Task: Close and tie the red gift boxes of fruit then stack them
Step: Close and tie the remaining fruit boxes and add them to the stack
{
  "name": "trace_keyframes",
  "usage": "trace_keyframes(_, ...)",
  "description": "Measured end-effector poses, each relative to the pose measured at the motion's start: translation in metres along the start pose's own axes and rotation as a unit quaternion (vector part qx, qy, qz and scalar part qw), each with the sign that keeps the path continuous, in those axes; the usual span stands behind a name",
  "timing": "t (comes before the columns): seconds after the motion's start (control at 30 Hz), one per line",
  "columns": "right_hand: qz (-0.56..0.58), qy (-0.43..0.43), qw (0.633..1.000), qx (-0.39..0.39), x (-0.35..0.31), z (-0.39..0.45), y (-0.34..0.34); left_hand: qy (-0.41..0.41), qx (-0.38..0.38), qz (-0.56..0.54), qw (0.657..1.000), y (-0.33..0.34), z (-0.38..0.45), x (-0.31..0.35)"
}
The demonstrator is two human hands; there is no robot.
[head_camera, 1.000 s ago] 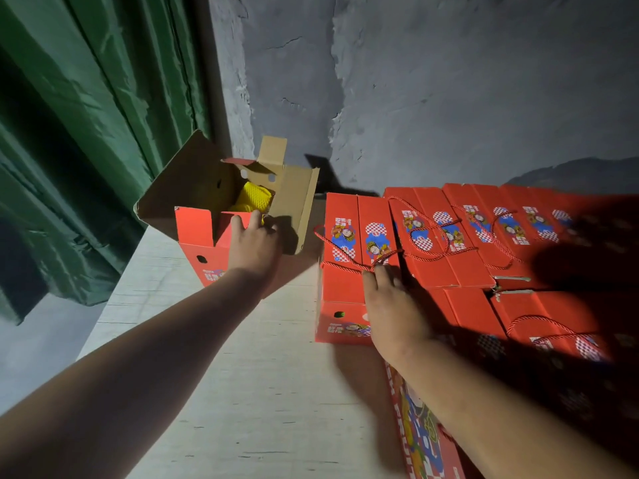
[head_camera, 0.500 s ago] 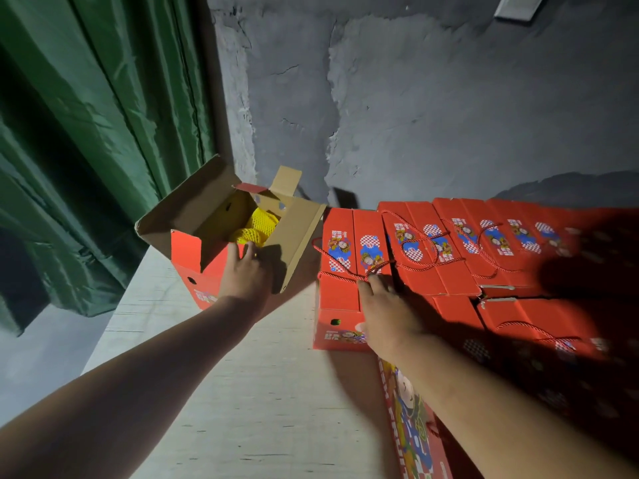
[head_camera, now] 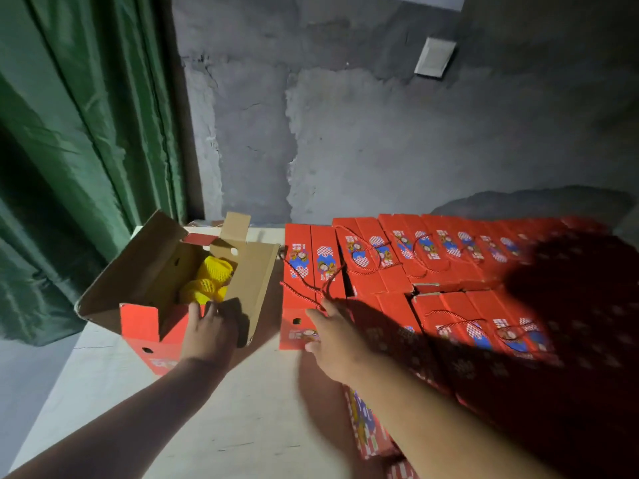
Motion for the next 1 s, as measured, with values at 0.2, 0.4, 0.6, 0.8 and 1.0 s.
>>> trace_keyframes(0.2, 0.059, -0.008, 0.998, -0.003, -0.039, -0.046, 0.01, 0.01, 0.005, 0.006, 1.0, -0.012, -0.051, -0.006)
trace_keyframes(0.4, 0.12, 0.033, 0.992, 0.002, -0.063, -0.099, 0.014, 0.033, -0.022, 0.003, 0.999, -0.02, -0.109, -0.01)
trace_keyframes(0.6, 0.203, 0.089, 0.975, -0.004, -0.077, -0.154, 0.051, 0.068, 0.023, -0.056, 0.996, -0.032, -0.185, -0.006)
trace_keyframes(0.8, 0.347, 0.197, 0.916, 0.034, -0.078, -0.215, 0.098, 0.098, -0.013, -0.007, 0.995, -0.016, -0.268, -0.012)
trace_keyframes(1.0, 0.564, 0.316, 0.754, 0.117, -0.072, -0.278, 0.124, 0.134, -0.02, -0.015, 0.991, -0.033, -0.365, -0.031)
Point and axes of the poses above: each hand's wrist, its own z-axis towards the middle knuckle, its own y-axis out of the palm, x = y × z, the point moved 7 cm from there along z, towards the middle knuckle, and after that the axes turned 13 degrees about -y, right-handed, at the moved point
